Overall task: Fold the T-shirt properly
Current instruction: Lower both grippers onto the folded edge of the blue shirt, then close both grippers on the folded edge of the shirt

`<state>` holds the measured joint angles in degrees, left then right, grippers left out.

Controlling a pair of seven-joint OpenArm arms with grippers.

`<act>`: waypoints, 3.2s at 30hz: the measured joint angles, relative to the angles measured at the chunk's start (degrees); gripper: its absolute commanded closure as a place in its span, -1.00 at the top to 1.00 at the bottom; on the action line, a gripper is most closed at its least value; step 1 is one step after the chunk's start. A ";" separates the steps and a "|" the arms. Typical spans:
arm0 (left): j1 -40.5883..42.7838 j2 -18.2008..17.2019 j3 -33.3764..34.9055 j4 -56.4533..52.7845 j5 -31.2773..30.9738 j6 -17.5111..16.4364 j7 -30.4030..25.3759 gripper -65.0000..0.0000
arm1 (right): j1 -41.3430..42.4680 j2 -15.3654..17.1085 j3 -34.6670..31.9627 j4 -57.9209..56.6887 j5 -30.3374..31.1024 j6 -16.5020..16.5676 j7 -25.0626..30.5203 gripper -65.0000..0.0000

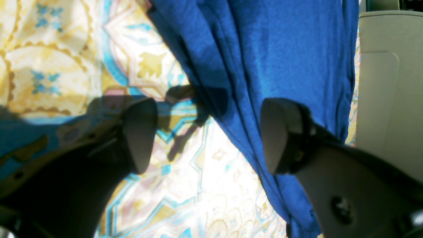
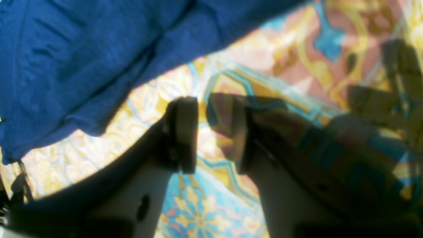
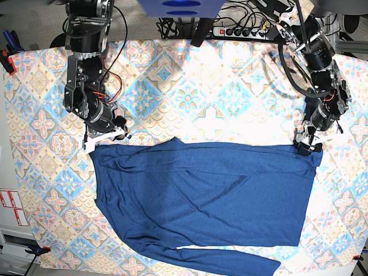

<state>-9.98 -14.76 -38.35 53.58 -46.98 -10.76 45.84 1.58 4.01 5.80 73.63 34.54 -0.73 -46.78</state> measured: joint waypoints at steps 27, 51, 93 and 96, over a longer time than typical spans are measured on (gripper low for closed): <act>-0.02 0.02 0.00 0.00 0.00 0.00 0.04 0.46 | 0.61 -0.02 0.22 0.00 0.04 0.02 0.04 -0.45; -5.95 0.48 -0.04 -7.39 -0.35 -0.02 -0.42 0.46 | 4.04 -0.02 0.11 -0.46 0.22 0.04 0.02 -0.45; -7.82 -0.48 0.00 -11.76 3.10 -0.85 -2.38 -0.08 | 17.59 -1.01 11.74 -25.38 0.85 0.87 4.35 -0.49; -8.66 -0.48 0.00 -11.80 5.64 -0.15 -2.14 -0.19 | 17.59 -1.01 11.74 -25.38 0.83 0.90 4.33 -0.51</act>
<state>-18.63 -15.25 -38.35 41.78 -41.34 -10.92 43.70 19.18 3.01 17.54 48.25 35.38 0.16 -42.46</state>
